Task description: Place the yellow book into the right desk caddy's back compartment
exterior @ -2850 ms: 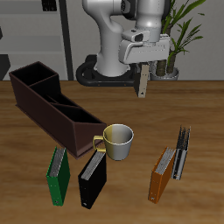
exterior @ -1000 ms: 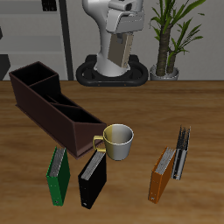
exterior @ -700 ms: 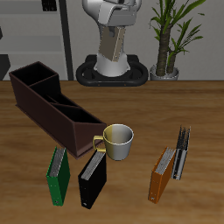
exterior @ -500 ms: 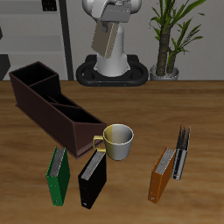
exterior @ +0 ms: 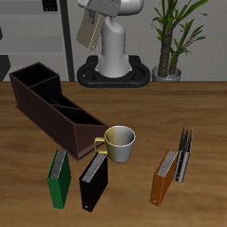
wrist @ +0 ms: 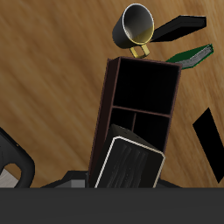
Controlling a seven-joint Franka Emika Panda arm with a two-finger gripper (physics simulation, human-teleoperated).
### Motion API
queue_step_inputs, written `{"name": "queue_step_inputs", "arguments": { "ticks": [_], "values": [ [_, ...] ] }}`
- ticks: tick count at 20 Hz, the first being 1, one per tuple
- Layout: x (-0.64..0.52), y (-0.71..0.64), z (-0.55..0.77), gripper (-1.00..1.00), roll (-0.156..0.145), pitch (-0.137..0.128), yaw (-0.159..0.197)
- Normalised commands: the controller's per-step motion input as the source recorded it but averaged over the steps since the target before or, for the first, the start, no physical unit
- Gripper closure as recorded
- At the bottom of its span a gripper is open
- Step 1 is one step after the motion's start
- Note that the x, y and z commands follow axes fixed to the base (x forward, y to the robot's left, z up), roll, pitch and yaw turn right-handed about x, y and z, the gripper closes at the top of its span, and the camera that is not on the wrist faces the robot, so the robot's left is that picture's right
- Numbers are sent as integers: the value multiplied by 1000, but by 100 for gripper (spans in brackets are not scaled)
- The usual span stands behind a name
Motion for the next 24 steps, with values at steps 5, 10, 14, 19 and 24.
{"name": "queue_step_inputs", "arguments": {
  "ticks": [5, 10, 14, 19, 24],
  "values": [
    [74, -199, 101, 100, -8, -37, 9],
    [96, -134, 199, 100, -24, -45, 11],
    [119, -74, 10, 100, 3, -7, 51],
    [62, -161, -21, 100, 36, -2, 83],
    [22, -144, 97, 100, -18, -10, -26]
  ]
}}
